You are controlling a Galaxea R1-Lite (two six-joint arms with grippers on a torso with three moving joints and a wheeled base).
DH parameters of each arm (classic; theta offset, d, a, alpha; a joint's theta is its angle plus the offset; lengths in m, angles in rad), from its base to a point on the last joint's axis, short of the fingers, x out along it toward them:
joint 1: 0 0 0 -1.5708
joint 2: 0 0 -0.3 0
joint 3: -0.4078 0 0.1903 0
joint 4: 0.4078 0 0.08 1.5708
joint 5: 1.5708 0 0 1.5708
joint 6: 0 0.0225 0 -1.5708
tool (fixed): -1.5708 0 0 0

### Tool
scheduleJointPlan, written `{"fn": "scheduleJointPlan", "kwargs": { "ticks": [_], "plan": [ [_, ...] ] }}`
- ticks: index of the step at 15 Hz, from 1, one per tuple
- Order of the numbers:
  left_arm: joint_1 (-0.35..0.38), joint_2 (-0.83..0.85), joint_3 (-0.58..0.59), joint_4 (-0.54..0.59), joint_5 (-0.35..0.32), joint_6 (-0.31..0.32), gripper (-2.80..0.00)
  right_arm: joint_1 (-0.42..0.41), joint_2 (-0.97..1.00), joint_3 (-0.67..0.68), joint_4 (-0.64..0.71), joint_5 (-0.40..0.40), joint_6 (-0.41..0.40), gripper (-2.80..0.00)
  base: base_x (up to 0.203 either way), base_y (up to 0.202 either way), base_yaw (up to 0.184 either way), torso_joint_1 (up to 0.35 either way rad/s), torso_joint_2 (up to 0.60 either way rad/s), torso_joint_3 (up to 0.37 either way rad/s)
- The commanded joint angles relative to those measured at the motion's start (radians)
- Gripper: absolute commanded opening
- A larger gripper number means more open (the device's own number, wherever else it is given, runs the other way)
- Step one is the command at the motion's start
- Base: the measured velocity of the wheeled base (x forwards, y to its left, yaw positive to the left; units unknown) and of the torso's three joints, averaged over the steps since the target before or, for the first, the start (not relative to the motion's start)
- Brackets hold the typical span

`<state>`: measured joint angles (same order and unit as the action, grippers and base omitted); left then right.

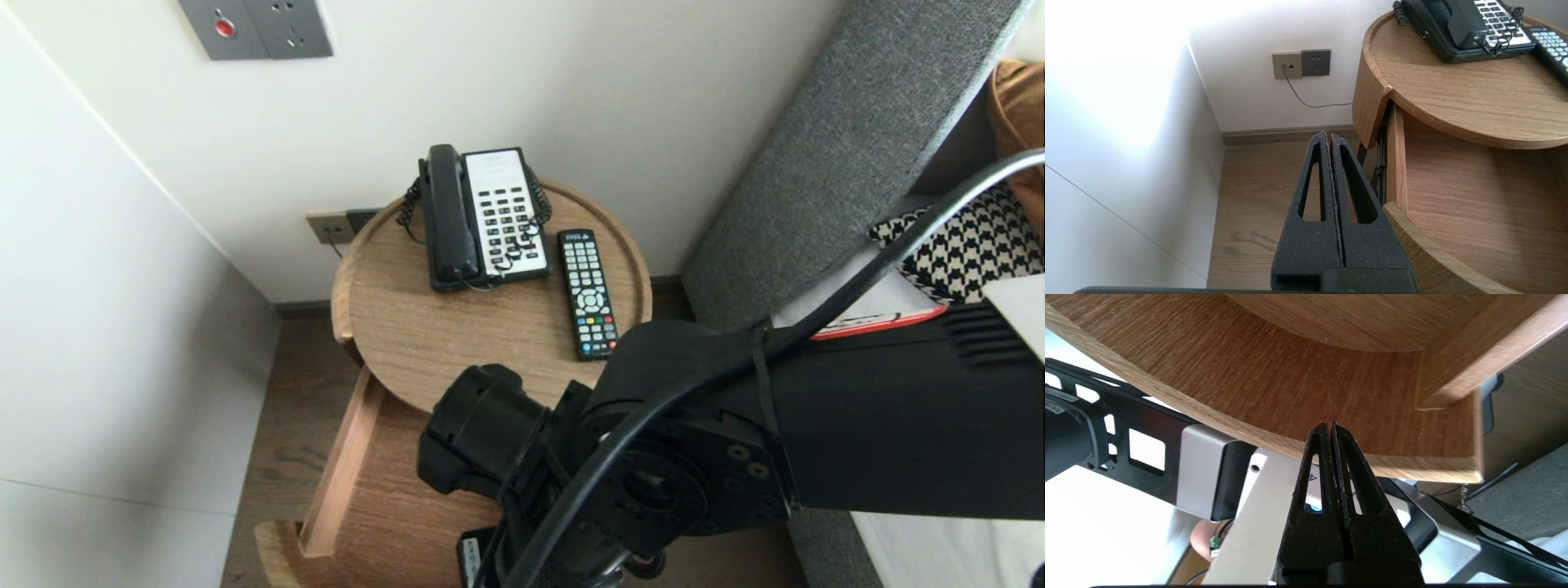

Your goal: Close the nightstand drawer

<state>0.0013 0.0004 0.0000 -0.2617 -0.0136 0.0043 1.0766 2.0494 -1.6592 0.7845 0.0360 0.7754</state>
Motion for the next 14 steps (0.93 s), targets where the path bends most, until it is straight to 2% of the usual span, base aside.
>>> {"fn": "scheduleJointPlan", "kwargs": {
  "ticks": [1,3,8,12,14],
  "plan": [
    [0.000,-0.003,0.040,-0.002,0.000,0.000,-2.80,0.000,0.024,-0.017,0.005,0.005,0.013,-2.80,0.000,0.000,0.000,0.000,0.00,0.000],
    [0.000,-0.003,0.040,-0.002,0.000,0.000,-2.80,0.020,0.048,-0.040,0.008,0.021,0.046,-2.80,0.000,0.000,0.000,0.000,0.00,0.000],
    [0.000,-0.003,0.040,-0.002,0.000,0.000,-2.80,0.095,0.076,-0.101,0.016,0.039,0.042,-2.80,0.000,0.000,0.000,0.000,0.00,0.000],
    [0.000,-0.003,0.040,-0.002,0.000,0.000,-2.80,0.098,0.102,-0.145,0.027,0.040,0.047,-2.80,0.000,0.000,0.000,0.000,0.00,0.000],
    [0.000,-0.003,0.040,-0.002,0.000,0.000,-2.80,0.079,0.091,-0.172,0.080,0.037,0.048,-2.80,0.000,0.000,0.000,0.000,0.00,0.000]
  ]
}}
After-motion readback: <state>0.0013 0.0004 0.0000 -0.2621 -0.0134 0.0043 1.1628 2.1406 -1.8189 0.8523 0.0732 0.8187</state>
